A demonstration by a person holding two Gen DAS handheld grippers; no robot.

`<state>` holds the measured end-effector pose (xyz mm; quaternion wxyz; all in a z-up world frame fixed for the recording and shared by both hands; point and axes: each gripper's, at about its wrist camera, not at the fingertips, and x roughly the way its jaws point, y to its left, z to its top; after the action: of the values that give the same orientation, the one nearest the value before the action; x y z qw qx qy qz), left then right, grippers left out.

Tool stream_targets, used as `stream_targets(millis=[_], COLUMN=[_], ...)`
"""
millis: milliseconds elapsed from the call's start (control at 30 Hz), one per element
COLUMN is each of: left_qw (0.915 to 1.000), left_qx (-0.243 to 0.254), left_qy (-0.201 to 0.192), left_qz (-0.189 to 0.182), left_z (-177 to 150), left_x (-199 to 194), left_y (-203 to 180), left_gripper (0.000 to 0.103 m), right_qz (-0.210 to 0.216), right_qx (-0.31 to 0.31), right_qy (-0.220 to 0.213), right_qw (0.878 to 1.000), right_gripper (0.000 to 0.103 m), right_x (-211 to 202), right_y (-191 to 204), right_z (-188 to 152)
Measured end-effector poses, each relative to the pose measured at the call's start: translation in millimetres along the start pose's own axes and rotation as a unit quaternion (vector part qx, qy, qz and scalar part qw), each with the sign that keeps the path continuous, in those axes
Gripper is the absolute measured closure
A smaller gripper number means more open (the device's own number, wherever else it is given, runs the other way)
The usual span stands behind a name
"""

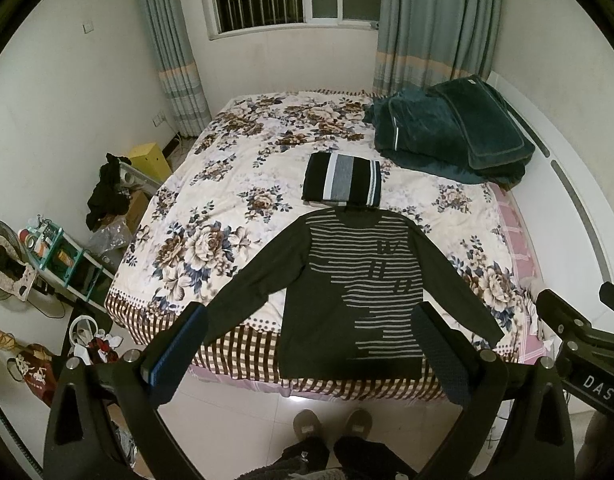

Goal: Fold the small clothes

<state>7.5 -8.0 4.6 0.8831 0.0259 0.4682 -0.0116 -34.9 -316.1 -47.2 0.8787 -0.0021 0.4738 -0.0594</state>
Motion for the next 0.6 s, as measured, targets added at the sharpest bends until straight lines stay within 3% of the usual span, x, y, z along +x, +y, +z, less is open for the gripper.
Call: stream_targets(millis=[600], left_qw=[0.9999], left_qx=[-0.007], left_qy=[-0.008], left_qz=[0.0], left_z=[32.9], left_x=[-6.5], left_y=[-2.3], left_gripper=[0.0], right_qz=[0.001], right_qx=[-0.002], right_qy=[-0.005], right_qw=[1.0], right_gripper=[0.0], right_x=[-2.6], right_y=[0.8], right_z=[9.8])
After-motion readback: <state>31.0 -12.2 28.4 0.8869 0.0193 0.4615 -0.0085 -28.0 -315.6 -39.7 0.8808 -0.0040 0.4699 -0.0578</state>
